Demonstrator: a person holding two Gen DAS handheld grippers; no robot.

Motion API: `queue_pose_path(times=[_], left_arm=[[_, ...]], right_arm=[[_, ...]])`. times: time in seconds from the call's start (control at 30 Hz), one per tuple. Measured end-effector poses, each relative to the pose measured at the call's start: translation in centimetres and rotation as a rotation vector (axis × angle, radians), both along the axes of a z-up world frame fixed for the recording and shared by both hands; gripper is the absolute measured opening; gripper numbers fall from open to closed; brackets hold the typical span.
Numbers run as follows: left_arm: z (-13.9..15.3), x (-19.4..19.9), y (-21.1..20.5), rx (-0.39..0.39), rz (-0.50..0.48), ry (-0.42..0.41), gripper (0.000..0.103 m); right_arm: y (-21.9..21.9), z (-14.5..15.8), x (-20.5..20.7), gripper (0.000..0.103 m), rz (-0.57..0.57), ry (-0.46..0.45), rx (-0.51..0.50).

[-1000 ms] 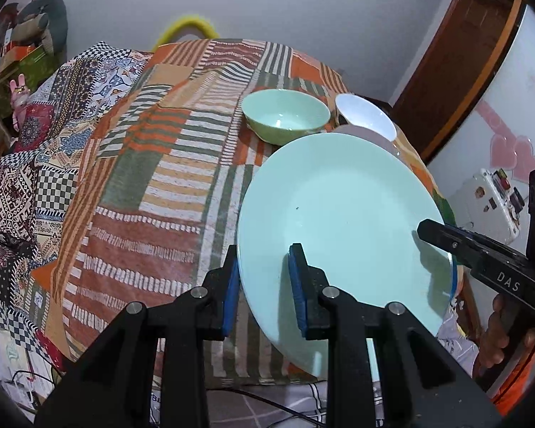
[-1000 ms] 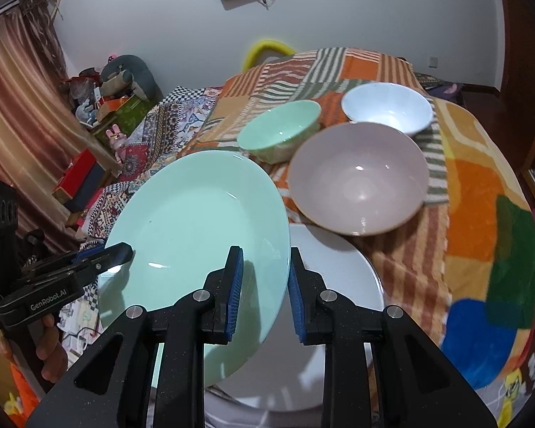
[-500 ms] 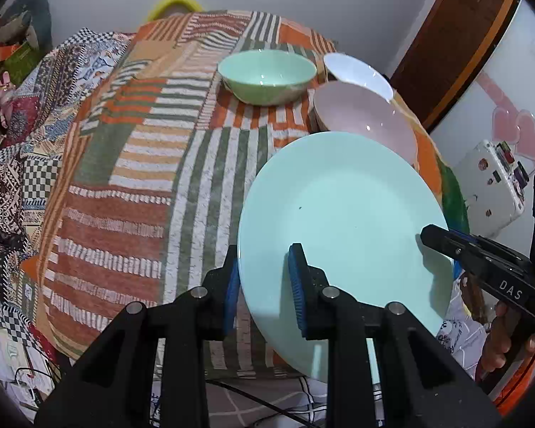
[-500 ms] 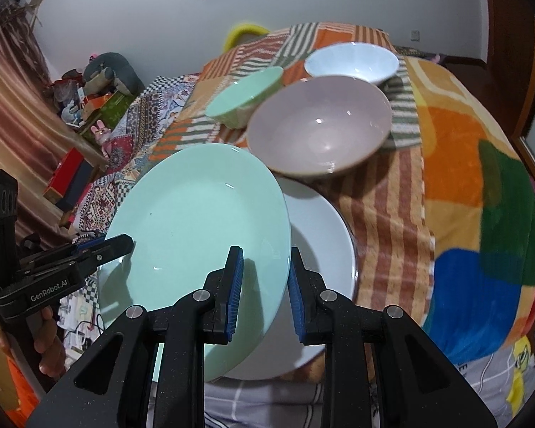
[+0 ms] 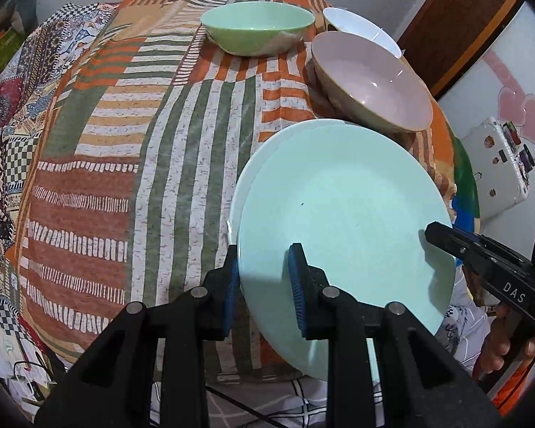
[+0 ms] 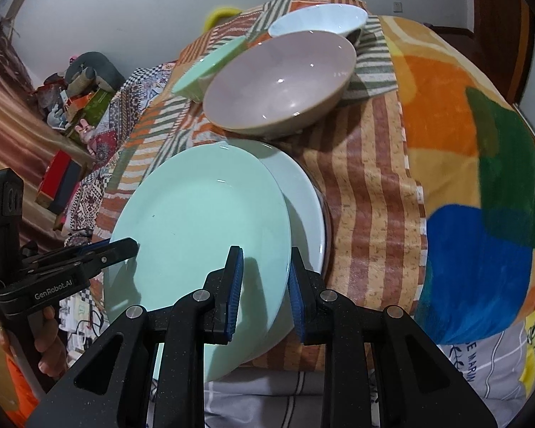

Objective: Organize plates and bowls
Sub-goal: 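Carry the mint green plate onto the white plate and lower it with both grippers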

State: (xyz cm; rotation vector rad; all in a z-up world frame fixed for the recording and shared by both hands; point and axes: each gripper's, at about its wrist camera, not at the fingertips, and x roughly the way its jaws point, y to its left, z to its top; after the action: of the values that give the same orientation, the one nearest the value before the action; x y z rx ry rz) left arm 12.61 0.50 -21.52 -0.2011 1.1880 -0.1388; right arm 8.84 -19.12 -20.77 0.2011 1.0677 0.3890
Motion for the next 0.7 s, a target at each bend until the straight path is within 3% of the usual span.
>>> queue_pose_path(times=[0.7], left_arm=[[-0.4,1.8,-0.3,0.021,-0.018,-0.004,0.026]], right_arm=[[-0.6,0.0,0.5,0.022,-0.004,-0.001,0.005]])
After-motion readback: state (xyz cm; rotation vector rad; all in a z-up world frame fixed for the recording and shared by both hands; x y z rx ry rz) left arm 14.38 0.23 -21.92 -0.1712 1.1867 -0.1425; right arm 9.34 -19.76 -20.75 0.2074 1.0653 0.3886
